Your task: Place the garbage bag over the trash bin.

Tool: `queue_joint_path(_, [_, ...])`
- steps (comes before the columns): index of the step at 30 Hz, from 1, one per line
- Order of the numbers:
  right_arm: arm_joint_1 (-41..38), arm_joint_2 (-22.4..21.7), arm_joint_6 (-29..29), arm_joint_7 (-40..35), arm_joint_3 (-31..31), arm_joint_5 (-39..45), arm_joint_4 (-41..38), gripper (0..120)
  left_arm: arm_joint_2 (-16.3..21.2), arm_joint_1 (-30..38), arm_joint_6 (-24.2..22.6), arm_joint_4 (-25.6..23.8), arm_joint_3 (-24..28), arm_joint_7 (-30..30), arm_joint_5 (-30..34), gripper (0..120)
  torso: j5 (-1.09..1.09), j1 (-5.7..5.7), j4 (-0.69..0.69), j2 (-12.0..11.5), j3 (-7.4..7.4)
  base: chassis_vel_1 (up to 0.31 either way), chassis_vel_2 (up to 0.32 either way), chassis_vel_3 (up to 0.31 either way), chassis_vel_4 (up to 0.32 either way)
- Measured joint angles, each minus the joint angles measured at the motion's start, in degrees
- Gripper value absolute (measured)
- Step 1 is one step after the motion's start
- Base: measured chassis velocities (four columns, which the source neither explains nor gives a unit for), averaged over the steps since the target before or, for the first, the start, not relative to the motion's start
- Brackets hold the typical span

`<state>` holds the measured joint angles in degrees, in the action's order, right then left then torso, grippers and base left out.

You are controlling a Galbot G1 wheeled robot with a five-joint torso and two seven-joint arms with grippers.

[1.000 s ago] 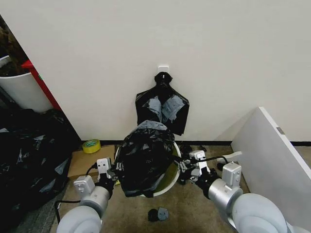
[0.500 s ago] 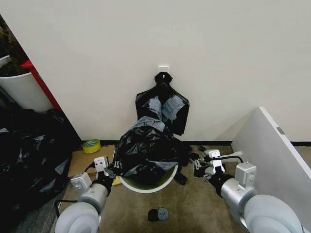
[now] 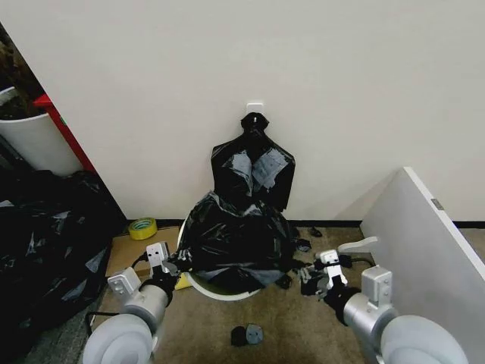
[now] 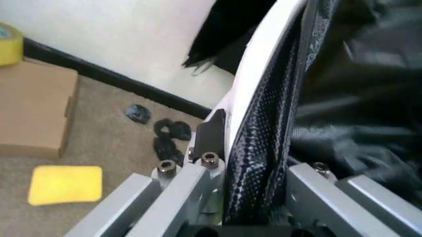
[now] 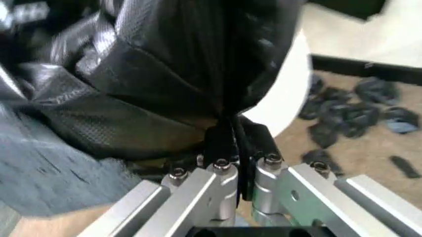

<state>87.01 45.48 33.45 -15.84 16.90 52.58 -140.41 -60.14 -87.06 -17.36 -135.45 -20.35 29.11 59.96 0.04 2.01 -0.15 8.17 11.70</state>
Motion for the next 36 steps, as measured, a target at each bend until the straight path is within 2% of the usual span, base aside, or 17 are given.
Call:
queue_joint_path(4, [1.77, -0.24, -0.47, 4.86, -1.1, -5.01, 0.95, 0, -0.19, 0.07, -0.16, -0.13, -0.01, 1.01, 1.31, 1, 0.0, 0.0, 0.0, 0.0, 0.0, 0.0, 0.0, 0.0, 0.0])
queue_joint_path(6, [3.04, -0.23, -2.52, 7.58, -2.15, -9.9, 1.51, 0, -0.18, 0.07, -0.38, -0.24, -0.04, 1.53, 2.45, 1, -0.01, 0.0, -0.01, 0.0, 0.0, 0.0, 0.0, 0.0, 0.0])
queue_joint_path(12, [2.92, 0.68, -5.78, 8.04, -3.11, -13.89, 2.08, 0, -0.25, 0.19, -0.55, -0.25, 0.24, 2.06, 1.92, 1, 0.0, 0.0, 0.01, 0.0, 0.0, 0.0, 0.0, 0.0, 0.0])
queue_joint_path(19, [7.37, 0.57, -10.81, 7.74, -2.29, -22.02, 0.87, 19, -0.41, 1.27, -0.69, 0.73, 0.32, 4.92, 3.27, 1, -0.01, 0.0, 0.0, 0.0, 0.0, 0.0, 0.0, 0.0, 0.0])
queue_joint_path(20, [8.59, 0.6, -11.31, 7.79, -2.03, -23.16, 0.44, 23, -0.4, 1.64, -0.74, 0.99, 0.2, 5.58, 3.9, 1, -0.01, 0.0, 0.0, 0.0, 0.0, 0.0, 0.0, 0.0, 0.0])
queue_joint_path(21, [10.74, 0.64, -11.88, 8.01, -1.46, -24.93, -0.4, 31, -0.33, 2.41, -0.86, 1.44, -0.07, 6.79, 5.6, 1, -0.01, 0.0, 0.0, 0.0, 0.0, 0.0, 0.0, 0.0, 0.0])
queue_joint_path(25, [14.57, 0.57, -13.33, 8.71, -0.44, -29.06, -1.77, 43, -0.01, 3.84, -1.0, 2.44, -0.48, 8.31, 8.12, 1, -0.01, 0.0, -0.01, 0.0, 0.0, 0.0, 0.0, 0.0, 0.0])
queue_joint_path(26, [15.2, 0.54, -13.58, 8.89, -0.21, -29.77, -2.05, 45, 0.06, 4.19, -1.04, 2.7, -0.59, 8.59, 8.74, 1, -0.01, 0.0, -0.01, 0.0, 0.0, 0.0, 0.0, 0.0, 0.0])
queue_joint_path(31, [18.03, 0.68, -15.59, 9.63, 2.1, -33.55, -2.78, 68, 0.4, 6.56, -1.58, 4.66, -0.81, 10.56, 11.98, 1, 0.0, 0.0, -0.01, 0.0, 0.0, 0.0, 0.0, 0.0, 0.0])
queue_joint_path(33, [18.18, 0.77, -15.83, 9.8, 2.5, -33.77, -2.79, 70, 0.44, 6.7, -1.62, 4.84, -0.77, 10.64, 12.1, 1, 0.0, 0.0, 0.0, 0.0, 0.0, 0.0, 0.0, 0.0, 0.0])
queue_joint_path(36, [19.37, 1.23, -18.02, 11.44, 4.3, -35.59, -2.8, 83, 0.62, 7.42, -1.97, 5.85, -0.25, 11.41, 12.99, 1, -0.01, 0.0, 0.0, 0.0, 0.0, 0.0, 0.0, 0.0, 0.0])
